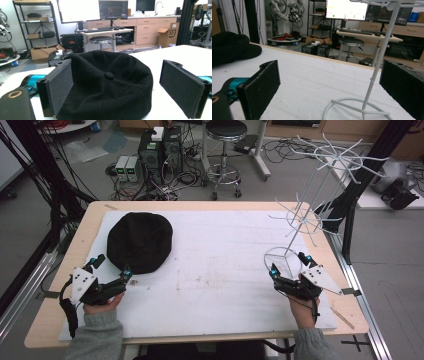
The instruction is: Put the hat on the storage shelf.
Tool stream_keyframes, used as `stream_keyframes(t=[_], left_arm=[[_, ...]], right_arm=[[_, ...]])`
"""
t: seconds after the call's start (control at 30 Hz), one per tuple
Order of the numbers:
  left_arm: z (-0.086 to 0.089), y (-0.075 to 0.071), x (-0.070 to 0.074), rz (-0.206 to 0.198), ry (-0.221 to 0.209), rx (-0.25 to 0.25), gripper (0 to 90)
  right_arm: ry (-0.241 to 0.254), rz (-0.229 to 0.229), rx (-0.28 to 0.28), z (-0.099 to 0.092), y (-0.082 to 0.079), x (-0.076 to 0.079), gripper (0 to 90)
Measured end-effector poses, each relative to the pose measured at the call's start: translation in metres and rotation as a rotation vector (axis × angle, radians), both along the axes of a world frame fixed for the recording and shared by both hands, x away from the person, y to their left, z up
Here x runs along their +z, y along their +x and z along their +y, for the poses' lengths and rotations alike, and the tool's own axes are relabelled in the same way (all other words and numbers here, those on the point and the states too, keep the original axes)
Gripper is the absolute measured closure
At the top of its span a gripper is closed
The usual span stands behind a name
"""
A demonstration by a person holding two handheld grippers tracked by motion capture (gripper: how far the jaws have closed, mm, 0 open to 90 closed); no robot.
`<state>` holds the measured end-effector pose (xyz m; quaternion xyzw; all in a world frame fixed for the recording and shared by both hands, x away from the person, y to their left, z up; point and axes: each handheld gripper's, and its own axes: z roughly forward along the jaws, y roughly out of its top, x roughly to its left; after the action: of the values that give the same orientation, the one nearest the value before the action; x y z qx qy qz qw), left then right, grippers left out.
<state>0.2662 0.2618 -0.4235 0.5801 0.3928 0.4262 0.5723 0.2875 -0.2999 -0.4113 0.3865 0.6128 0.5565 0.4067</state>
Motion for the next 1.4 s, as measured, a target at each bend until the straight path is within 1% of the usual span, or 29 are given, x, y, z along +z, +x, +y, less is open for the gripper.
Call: stream_keyframes(t=[0.13,0.23,0.27,0.3,0.33,0.37,0.4,0.5,0.63,0.67,0.73,0.8,0.87,0.9,1.17,1.33,1.4], left_arm=[[-0.002,0.003,-0.001,0.014,0.012,-0.016,11.8],[-0.007,0.008,-0.002,0.042,0.025,-0.028,11.8],[-0.009,0.01,-0.003,0.051,0.027,-0.036,11.8],[-0.011,0.012,-0.003,0.065,0.032,-0.048,11.8],[-0.014,0.015,-0.004,0.074,0.04,-0.058,11.8],[-0.019,0.018,-0.004,0.087,0.059,-0.074,11.8],[-0.019,0.018,-0.004,0.087,0.059,-0.074,11.8],[-0.029,0.024,-0.006,0.105,0.096,-0.101,11.8],[-0.039,0.031,-0.008,0.118,0.13,-0.119,11.8],[-0.04,0.032,-0.008,0.123,0.139,-0.121,11.8],[-0.043,0.034,-0.01,0.136,0.143,-0.123,11.8],[-0.044,0.038,-0.011,0.159,0.154,-0.114,11.8],[-0.045,0.039,-0.012,0.161,0.153,-0.11,11.8],[-0.045,0.04,-0.012,0.164,0.155,-0.107,11.8],[-0.046,0.043,-0.015,0.183,0.168,-0.103,11.8],[-0.046,0.047,-0.017,0.222,0.164,-0.105,12.3],[-0.046,0.048,-0.018,0.227,0.168,-0.105,13.1]], right_arm=[[0.001,0.005,-0.006,-0.001,0.0,0.0,2.2],[0.001,0.004,-0.006,-0.002,-0.002,0.0,2.2],[-0.01,0.0,-0.011,-0.003,-0.003,-0.001,2.2],[-0.01,0.0,-0.011,-0.003,-0.003,-0.001,2.2],[-0.015,0.005,-0.015,-0.005,-0.005,-0.001,2.2],[-0.014,0.005,-0.017,-0.006,-0.006,-0.001,2.2],[-0.014,0.005,-0.017,-0.006,-0.006,-0.001,2.2],[-0.004,0.009,-0.039,-0.013,-0.011,-0.002,2.2],[0.004,0.011,-0.054,-0.019,-0.015,-0.002,2.2],[0.009,0.01,-0.064,-0.022,-0.017,-0.002,2.2],[0.017,0.01,-0.077,-0.026,-0.02,-0.002,2.2],[0.023,0.009,-0.087,-0.028,-0.021,-0.002,2.2],[0.017,0.005,-0.089,-0.029,-0.021,-0.002,2.3],[0.026,0.01,-0.094,-0.03,-0.023,-0.002,2.2],[0.021,0.012,-0.097,-0.03,-0.022,-0.003,2.3],[0.012,0.007,-0.095,-0.029,-0.021,-0.002,2.3],[0.015,0.014,-0.096,-0.029,-0.021,-0.002,2.2]])
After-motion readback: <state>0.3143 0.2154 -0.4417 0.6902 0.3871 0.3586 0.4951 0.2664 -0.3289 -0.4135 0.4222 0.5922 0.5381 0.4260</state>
